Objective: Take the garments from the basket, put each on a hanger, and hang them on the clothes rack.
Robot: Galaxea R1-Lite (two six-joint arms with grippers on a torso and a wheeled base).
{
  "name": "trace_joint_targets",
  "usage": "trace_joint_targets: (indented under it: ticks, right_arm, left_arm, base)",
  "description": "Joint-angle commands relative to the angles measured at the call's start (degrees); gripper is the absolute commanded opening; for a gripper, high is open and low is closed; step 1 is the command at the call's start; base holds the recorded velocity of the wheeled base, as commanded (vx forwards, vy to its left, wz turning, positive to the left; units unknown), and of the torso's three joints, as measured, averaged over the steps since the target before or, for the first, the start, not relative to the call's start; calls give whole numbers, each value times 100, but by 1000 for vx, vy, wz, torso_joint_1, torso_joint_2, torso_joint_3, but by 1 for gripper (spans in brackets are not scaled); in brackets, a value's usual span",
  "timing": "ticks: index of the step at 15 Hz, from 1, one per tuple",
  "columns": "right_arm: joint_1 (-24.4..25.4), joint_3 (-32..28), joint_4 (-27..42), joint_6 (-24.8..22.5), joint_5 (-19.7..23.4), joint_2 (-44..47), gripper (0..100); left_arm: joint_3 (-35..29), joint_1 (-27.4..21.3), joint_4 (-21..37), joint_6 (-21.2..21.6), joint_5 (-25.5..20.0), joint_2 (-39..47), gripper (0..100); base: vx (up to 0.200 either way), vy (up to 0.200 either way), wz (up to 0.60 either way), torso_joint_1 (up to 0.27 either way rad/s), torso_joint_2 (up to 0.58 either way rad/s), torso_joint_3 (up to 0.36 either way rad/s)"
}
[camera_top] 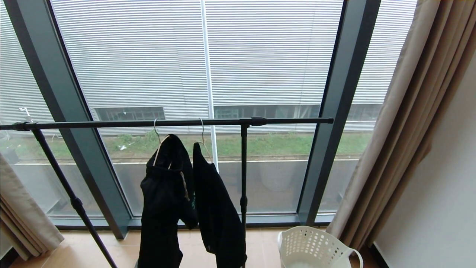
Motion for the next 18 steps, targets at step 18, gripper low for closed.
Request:
trace_joint_targets:
  ticks: [18]
  right_arm:
    - [-2081,11,524,1794,1437,-2339,100]
  left_arm:
    - [-49,174,-6,-1148,-1188,-881,100]
  base:
    - [0,0,0,0,0,0]
